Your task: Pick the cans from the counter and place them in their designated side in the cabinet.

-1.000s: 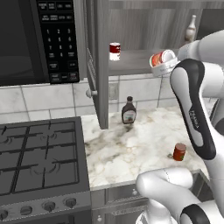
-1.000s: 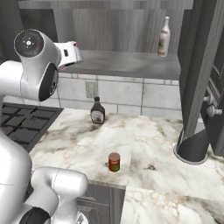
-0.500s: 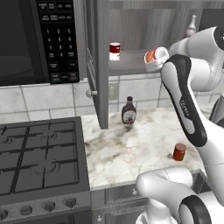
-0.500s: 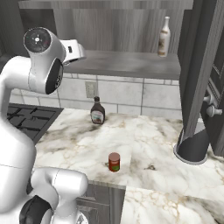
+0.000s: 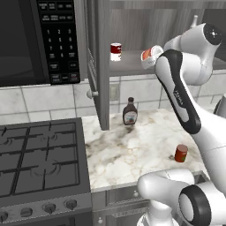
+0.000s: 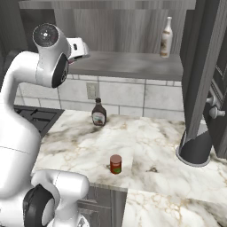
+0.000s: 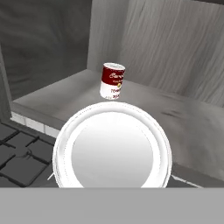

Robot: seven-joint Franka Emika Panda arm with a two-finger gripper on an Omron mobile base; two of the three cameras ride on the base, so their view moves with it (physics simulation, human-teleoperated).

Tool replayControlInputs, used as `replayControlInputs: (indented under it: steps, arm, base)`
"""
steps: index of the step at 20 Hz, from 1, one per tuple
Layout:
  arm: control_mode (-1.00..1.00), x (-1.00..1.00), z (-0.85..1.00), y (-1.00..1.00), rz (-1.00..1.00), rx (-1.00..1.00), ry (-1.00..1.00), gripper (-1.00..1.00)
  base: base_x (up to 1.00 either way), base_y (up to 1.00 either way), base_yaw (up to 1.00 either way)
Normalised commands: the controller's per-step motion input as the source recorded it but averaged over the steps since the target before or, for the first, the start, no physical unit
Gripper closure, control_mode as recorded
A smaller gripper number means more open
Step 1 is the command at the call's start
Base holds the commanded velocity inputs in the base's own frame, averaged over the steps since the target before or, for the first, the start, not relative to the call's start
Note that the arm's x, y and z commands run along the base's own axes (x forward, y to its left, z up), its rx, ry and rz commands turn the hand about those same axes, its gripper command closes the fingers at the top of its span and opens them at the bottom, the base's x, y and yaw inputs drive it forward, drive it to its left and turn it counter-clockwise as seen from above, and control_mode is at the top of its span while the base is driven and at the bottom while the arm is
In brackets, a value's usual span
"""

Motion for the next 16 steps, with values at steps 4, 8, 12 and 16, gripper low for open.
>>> replayControlInputs:
  steps: [4, 8, 12, 16]
  arm:
    - [-1.00, 0.29, -0.03, 0.02, 0.01, 0.00, 0.05, 1.00]
    - [-1.00, 0.29, -0.07, 0.04, 0.01, 0.00, 0.04, 1.00]
    - [-1.00, 0.31, -0.07, 0.07, 0.01, 0.00, 0.04, 1.00]
    - [-1.00, 0.31, -0.03, 0.05, 0.01, 0.00, 0.03, 1.00]
  base:
    - [0.00, 0.00, 0.00]
    - [0.00, 0.00, 0.00]
    - [0.00, 0.00, 0.00]
    - [0.00, 0.00, 0.00]
